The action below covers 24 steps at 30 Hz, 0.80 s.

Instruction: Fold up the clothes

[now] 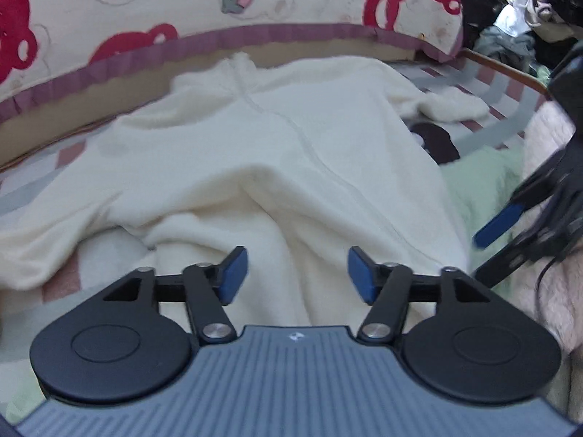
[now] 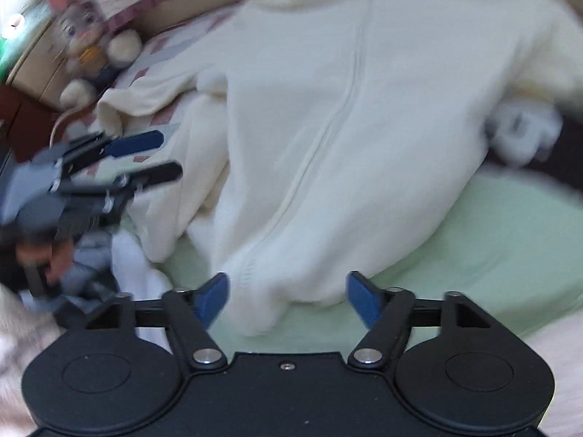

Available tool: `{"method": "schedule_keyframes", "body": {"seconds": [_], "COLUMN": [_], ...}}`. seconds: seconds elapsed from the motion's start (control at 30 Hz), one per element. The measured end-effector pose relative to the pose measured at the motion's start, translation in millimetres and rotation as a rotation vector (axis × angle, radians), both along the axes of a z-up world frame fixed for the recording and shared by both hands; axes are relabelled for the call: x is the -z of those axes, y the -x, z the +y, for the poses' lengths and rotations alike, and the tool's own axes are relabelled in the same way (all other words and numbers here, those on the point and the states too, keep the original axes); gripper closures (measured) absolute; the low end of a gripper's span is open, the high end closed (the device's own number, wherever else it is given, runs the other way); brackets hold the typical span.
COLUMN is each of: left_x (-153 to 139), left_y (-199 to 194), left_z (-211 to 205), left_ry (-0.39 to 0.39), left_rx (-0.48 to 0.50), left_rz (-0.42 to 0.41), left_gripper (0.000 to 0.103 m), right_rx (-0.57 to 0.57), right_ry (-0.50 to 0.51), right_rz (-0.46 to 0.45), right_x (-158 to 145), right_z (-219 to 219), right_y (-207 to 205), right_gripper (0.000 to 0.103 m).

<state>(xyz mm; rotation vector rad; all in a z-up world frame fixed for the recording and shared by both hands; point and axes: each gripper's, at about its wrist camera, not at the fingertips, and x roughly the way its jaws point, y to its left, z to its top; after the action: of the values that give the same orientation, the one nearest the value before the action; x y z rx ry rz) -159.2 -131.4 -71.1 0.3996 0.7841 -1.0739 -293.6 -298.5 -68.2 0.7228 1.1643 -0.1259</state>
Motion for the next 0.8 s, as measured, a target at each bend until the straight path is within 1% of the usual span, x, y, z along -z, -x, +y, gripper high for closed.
{"method": "schedule_keyframes", "body": {"seconds": [0.07,0.13,0.17,0.2,0.23,0.27,0.3,0.33,0.37,0.4,0.47,0.5,0.53,0.57,0.6,0.63,0.67,0.7,0.73,0.8], "left_x": [9.2,19.3,24.1,28.2,30.7,27.7,20.5,13.3,6.1,-2.7,-27.8,-38.0,-44.7,-47.7,-50.2,-51.3,-52.5,-54.0,-55.9,-55.9], "left_y": [0.5,3.2,4.4,5.3,5.9,3.2,-5.4,-14.0,-22.6,-31.5,-50.4,-58.7,-66.8,-72.6,-77.1,-77.6,-76.6,-75.9,-75.3,-67.2], "left_z": [-2.5,-4.9,-5.1,-3.1,0.1,6.6,13.3,20.0,26.7,33.0,43.1,46.8,49.7,51.0,51.9,53.0,56.5,60.6,66.1,76.0], "left_ry": [-0.043,-0.117,-0.151,-0.177,-0.188,-0.158,-0.118,-0.078,-0.037,0.001,0.074,0.112,0.145,0.164,0.175,0.170,0.170,0.173,0.188,0.226], "left_rx": [-0.009,-0.035,-0.041,-0.029,-0.017,-0.012,-0.030,-0.048,-0.066,-0.087,-0.146,-0.184,-0.229,-0.282,-0.327,-0.352,-0.370,-0.381,-0.372,-0.321], "left_rz": [0.014,-0.023,-0.043,-0.070,-0.099,-0.124,-0.128,-0.131,-0.135,-0.144,-0.191,-0.205,-0.223,-0.264,-0.309,-0.359,-0.390,-0.406,-0.380,-0.338], "left_gripper": [0.038,0.038,0.037,0.037,0.040,0.073,0.096,0.097,0.097,0.097,0.097,0.097,0.096,0.095,0.096,0.096,0.095,0.089,0.084,0.057], "right_rx": [0.061,0.105,0.098,0.084,0.070,0.061,0.055,0.047,0.038,0.028,0.008,0.015,0.025,0.027,0.027,0.039,0.061,0.082,0.107,0.171], "right_ry": [-0.070,-0.130,-0.103,-0.045,0.013,0.086,0.169,0.245,0.318,0.391,0.537,0.561,0.556,0.558,0.565,0.567,0.565,0.564,0.542,0.463], "right_rz": [0.065,0.116,0.113,0.102,0.091,0.050,-0.010,-0.063,-0.111,-0.160,-0.256,-0.284,-0.292,-0.288,-0.280,-0.264,-0.242,-0.220,-0.209,-0.202], "right_x": [26.4,49.4,50.8,48.2,45.5,36.0,22.0,7.8,-6.6,-21.1,-49.9,-58.8,-61.5,-58.1,-51.7,-44.0,-35.5,-26.9,-20.6,-12.7], "right_z": [9.3,18.3,21.6,24.4,27.2,28.0,27.6,25.0,20.9,16.8,8.6,0.1,-8.2,-14.5,-20.8,-26.9,-33.1,-39.2,-47.5,-68.1], "right_y": [-7.9,-14.8,-16.4,-17.6,-18.7,-17.8,-15.6,-15.9,-18.0,-20.1,-24.3,-30.0,-39.3,-51.6,-65.3,-79.0,-92.8,-106.6,-116.4,-129.0], "right_gripper": [0.015,0.015,0.016,0.025,0.041,0.051,0.061,0.076,0.080,0.082,0.083,0.083,0.083,0.083,0.083,0.083,0.082,0.083,0.082,0.082]}}
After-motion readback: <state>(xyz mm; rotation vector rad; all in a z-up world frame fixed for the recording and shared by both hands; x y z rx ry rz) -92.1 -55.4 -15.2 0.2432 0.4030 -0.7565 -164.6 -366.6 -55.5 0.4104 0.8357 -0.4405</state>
